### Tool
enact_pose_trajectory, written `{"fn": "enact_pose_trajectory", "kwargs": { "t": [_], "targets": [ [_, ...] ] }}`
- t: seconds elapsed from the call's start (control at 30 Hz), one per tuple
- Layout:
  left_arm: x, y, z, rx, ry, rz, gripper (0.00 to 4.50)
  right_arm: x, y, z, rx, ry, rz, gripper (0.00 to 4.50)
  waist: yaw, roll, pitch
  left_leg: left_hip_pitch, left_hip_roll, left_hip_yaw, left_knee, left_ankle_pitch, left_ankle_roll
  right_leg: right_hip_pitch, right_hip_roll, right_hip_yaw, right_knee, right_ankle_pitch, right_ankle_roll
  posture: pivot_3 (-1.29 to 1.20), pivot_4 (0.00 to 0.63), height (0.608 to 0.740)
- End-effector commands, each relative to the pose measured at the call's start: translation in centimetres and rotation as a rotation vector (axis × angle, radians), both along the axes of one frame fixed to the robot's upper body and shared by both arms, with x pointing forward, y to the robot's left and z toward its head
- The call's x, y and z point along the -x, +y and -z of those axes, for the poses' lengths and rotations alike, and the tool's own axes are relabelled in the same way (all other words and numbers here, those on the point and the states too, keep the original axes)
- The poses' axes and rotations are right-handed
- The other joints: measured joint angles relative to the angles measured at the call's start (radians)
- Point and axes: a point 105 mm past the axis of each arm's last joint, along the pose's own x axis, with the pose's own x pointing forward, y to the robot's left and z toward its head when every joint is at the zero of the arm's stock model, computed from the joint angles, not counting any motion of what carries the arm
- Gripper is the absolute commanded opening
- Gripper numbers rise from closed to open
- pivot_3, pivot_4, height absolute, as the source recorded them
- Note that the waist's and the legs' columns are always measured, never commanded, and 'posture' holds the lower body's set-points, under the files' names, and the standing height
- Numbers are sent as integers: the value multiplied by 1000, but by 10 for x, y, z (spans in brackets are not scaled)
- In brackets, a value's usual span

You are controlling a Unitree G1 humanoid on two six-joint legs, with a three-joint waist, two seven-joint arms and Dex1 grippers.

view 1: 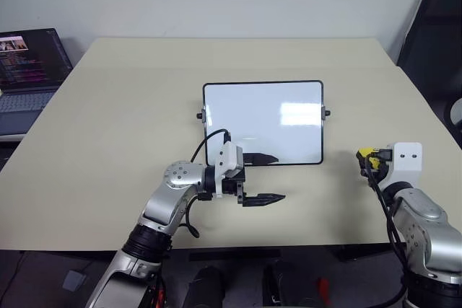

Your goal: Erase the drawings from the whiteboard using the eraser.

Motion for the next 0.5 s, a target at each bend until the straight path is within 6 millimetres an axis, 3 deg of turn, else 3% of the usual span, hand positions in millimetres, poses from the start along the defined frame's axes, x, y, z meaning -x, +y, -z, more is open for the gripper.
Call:
{"fn": "enact_pose_trajectory", "kwargs": {
  "t": [0.03,0.4,0.5],
  "targets": [
    [2,-1,-7,8,-40,4,4500,-3,0,-7,2,-31,-5,1234,0,0,0,0,0,0,0,0,0,0,0,0,0,0,0,0,150,740],
    [1,5,-5,-7,-45,-28,4500,-7,1,6,-42,6,4,1234,0,0,0,0,0,0,0,0,0,0,0,0,0,0,0,0,150,740],
    [0,6,-5,-9,-46,-29,4500,-8,2,6,-45,7,0,2194,0,0,0,0,0,0,0,0,0,0,0,0,0,0,0,0,150,740]
  ]
}}
